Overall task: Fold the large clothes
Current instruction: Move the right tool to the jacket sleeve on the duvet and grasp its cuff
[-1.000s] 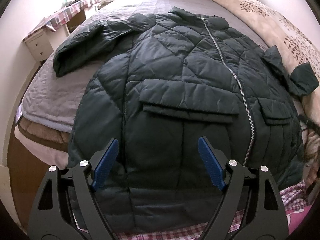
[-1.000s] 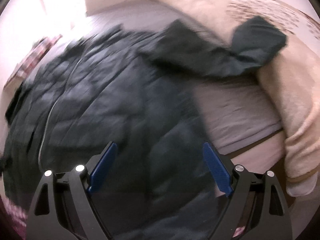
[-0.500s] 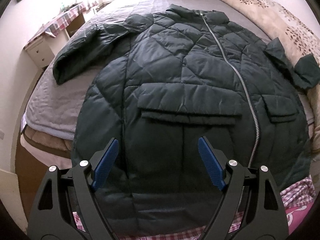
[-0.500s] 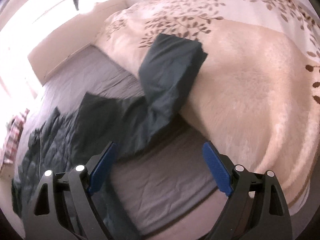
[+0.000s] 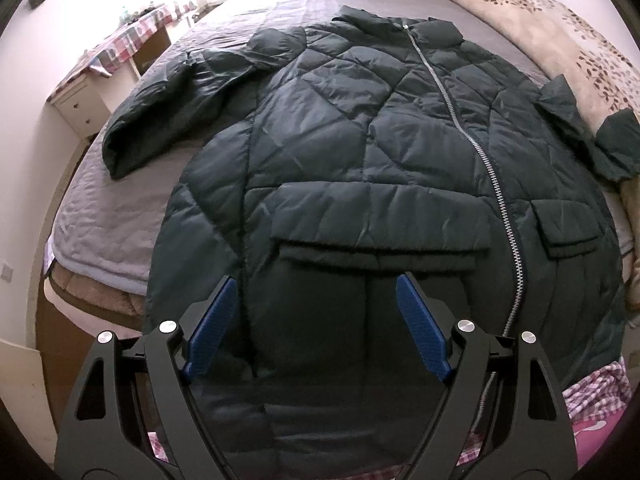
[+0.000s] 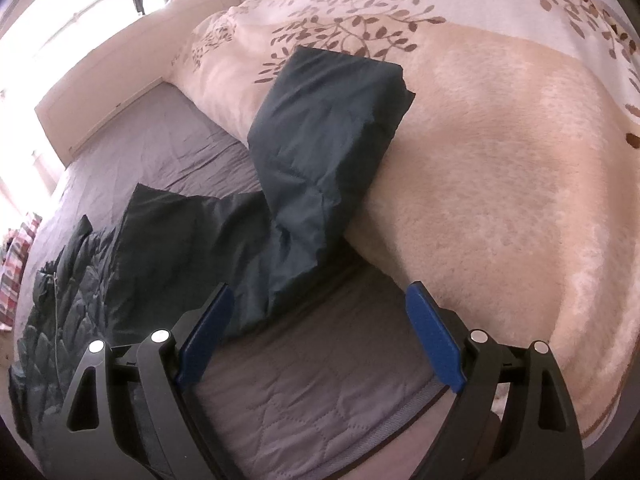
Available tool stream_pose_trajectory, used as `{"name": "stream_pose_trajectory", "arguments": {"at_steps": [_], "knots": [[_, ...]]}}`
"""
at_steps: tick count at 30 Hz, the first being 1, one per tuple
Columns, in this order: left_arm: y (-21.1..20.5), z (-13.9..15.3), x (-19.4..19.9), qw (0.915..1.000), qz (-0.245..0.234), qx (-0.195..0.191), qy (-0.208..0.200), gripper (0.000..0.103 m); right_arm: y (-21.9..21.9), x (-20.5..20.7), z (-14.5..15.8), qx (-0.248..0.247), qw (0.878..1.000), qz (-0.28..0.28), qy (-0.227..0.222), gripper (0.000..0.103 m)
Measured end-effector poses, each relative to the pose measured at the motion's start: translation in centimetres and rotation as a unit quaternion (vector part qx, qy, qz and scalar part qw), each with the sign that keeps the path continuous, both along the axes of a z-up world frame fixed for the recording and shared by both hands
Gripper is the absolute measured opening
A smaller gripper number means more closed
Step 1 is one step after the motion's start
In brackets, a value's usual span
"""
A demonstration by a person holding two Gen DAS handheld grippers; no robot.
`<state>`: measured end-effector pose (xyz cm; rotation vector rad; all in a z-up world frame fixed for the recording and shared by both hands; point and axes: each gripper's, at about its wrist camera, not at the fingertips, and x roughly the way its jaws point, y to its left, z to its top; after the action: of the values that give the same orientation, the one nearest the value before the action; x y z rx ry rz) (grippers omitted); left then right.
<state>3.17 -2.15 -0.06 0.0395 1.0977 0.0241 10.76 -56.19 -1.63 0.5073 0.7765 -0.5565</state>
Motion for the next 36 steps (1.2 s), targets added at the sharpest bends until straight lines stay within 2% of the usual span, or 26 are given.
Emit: {"name": "stream_pose_trajectory", "arguments": {"at_steps": [8,16,36], "knots": [[-0.7,0.5,-0.6,0.9999,-0.010,-0.006,-0.012,0.081,3.6,-0.4,1.1,-0.043,0.998,0.041,0.010,0.085],[0.1,1.1,-1.5,0.9997,0.000,-0.010,-0.021,0.081,5.5,-0.4,2.3,-0.082,0.995,0.063,0.012,0.085],[-0.3,1.0,-1.6,0.9999,-0.005,0.001,-0.013,0.081,3.7,0.2,1.2,-0.072,0.996,0.048,0.021,0.085]]}}
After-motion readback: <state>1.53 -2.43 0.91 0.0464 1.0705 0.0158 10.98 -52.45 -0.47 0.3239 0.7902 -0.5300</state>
